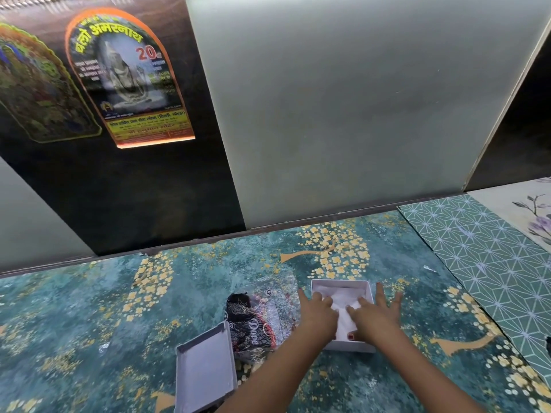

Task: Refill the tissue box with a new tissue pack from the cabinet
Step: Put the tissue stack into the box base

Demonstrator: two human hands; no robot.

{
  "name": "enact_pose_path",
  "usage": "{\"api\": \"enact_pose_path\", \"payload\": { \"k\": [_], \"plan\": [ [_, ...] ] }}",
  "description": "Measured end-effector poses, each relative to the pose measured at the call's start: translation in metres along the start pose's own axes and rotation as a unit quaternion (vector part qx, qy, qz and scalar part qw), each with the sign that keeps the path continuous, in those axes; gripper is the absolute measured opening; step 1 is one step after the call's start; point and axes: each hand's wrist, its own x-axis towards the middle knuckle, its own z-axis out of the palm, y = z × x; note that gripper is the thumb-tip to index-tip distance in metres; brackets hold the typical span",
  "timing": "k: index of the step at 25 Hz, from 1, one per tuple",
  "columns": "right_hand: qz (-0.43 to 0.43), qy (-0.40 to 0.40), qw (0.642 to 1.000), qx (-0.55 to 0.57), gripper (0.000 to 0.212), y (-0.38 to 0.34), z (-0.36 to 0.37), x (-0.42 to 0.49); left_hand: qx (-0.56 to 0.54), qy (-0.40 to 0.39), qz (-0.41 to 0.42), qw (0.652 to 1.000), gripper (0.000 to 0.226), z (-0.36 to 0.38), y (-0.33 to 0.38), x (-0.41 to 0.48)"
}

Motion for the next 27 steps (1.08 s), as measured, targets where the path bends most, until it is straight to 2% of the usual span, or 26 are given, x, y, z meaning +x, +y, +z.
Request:
{"api": "enact_pose_path", "payload": {
  "k": [3, 5, 7, 8, 9, 10, 11, 12, 14, 15, 16, 18, 22, 23, 27],
  "plan": [
    [-0.024, 0.041, 0.996, 0.081, 0.066, 0.009, 0.001, -0.007, -0.082, 0.095, 0.031, 0.992, 0.045, 0.01, -0.012, -0.012],
    [-0.039, 0.167, 0.961, 0.218, 0.061, 0.015, 0.008, -0.014, -0.233, 0.181, 0.017, 0.955, 0.041, 0.02, -0.023, -0.032],
    [-0.076, 0.312, 0.86, 0.396, 0.04, 0.013, 0.016, -0.021, -0.394, 0.267, -0.028, 0.879, 0.035, 0.033, -0.035, -0.056],
    [-0.095, 0.356, 0.811, 0.454, 0.028, 0.008, 0.02, -0.021, -0.457, 0.312, -0.061, 0.831, 0.032, 0.04, -0.043, -0.067],
    [-0.113, 0.384, 0.781, 0.479, 0.02, 0.001, 0.023, -0.022, -0.501, 0.353, -0.108, 0.783, 0.03, 0.049, -0.053, -0.078],
    [-0.134, 0.394, 0.768, 0.487, 0.019, -0.008, 0.025, -0.024, -0.513, 0.381, -0.172, 0.749, 0.031, 0.06, -0.066, -0.087],
    [-0.156, 0.391, 0.767, 0.484, 0.019, -0.018, 0.026, -0.025, -0.5, 0.381, -0.251, 0.736, 0.036, 0.073, -0.08, -0.094],
    [-0.175, 0.384, 0.774, 0.472, 0.02, -0.026, 0.027, -0.025, -0.476, 0.347, -0.333, 0.736, 0.048, 0.087, -0.095, -0.1],
    [-0.209, 0.358, 0.789, 0.453, 0.022, -0.04, 0.025, -0.026, -0.437, 0.201, -0.449, 0.753, 0.078, 0.111, -0.117, -0.107],
    [-0.227, 0.344, 0.792, 0.451, 0.024, -0.046, 0.023, -0.026, -0.432, 0.13, -0.462, 0.764, 0.085, 0.118, -0.121, -0.108],
    [-0.241, 0.336, 0.793, 0.448, 0.025, -0.052, 0.021, -0.027, -0.432, 0.091, -0.449, 0.777, 0.078, 0.121, -0.118, -0.11],
    [-0.256, 0.338, 0.788, 0.447, 0.025, -0.061, 0.015, -0.027, -0.431, 0.105, -0.402, 0.801, 0.046, 0.126, -0.105, -0.11],
    [-0.264, 0.335, 0.781, 0.456, 0.022, -0.065, 0.01, -0.032, -0.374, 0.135, -0.403, 0.824, 0.04, 0.127, -0.086, -0.109],
    [-0.263, 0.33, 0.781, 0.46, 0.022, -0.063, 0.01, -0.034, -0.378, 0.141, -0.407, 0.819, 0.032, 0.127, -0.085, -0.11],
    [-0.26, 0.323, 0.761, 0.5, 0.022, -0.053, 0.007, -0.041, -0.475, 0.21, -0.395, 0.758, 0.036, 0.112, -0.099, -0.133]
  ]
}}
